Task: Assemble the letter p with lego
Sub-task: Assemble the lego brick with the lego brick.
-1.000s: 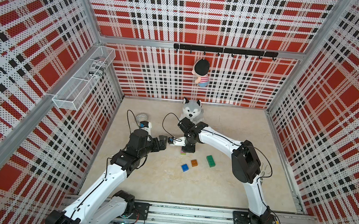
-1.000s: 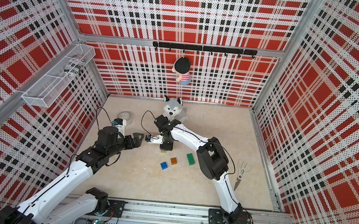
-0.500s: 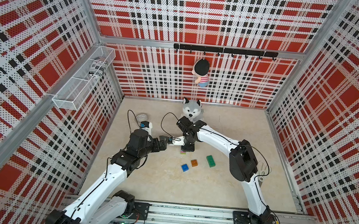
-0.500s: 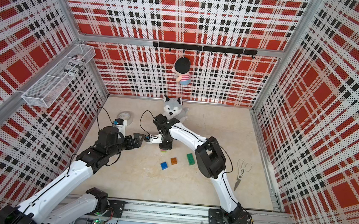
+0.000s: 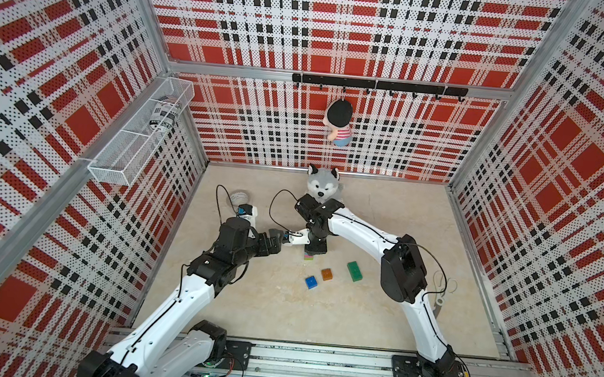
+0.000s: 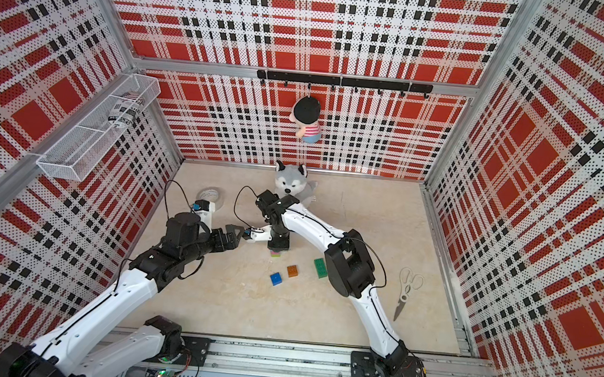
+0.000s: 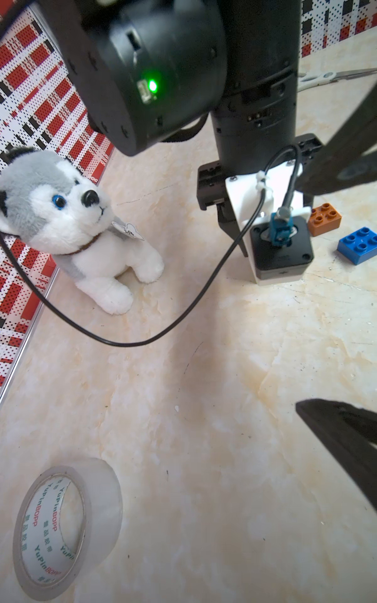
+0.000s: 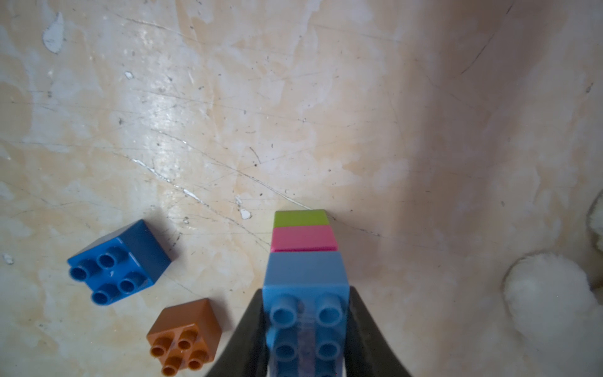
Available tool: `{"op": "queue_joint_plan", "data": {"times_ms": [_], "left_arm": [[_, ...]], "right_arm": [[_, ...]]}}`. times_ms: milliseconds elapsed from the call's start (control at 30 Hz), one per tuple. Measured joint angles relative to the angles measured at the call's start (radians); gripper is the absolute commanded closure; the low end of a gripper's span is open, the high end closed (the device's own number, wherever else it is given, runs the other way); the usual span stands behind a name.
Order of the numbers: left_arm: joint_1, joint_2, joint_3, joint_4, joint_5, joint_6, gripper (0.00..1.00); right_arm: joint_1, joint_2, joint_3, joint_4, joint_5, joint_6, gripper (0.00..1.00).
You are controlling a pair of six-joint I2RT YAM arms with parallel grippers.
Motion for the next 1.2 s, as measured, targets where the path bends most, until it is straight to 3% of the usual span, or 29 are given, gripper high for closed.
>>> {"op": "queue_joint_plan", "data": {"times_ms": [667, 767, 1000, 1200], "left_arm": [[0.000, 0.009, 0.000, 0.000, 0.006, 0.000, 0.02], [0.000, 0.011, 0.000, 0.000, 0.006, 0.000, 0.02], [0.000, 0.015, 0.000, 0.000, 0.006, 0.000, 0.02], [0.000, 0.015, 0.000, 0.000, 0.006, 0.000, 0.02]], "right_arm": [[0.013, 0.039, 0.061, -0.056, 0.046, 0.006, 0.79], [0.015, 0.042, 0.066, -0.060, 0.051, 0.008, 0.73], [0.019, 0.061, 0.067, -0.069, 0.065, 0.024, 0.41], [0.019, 0.098, 0.066, -0.066, 0.072, 0.049, 0.32]]}}
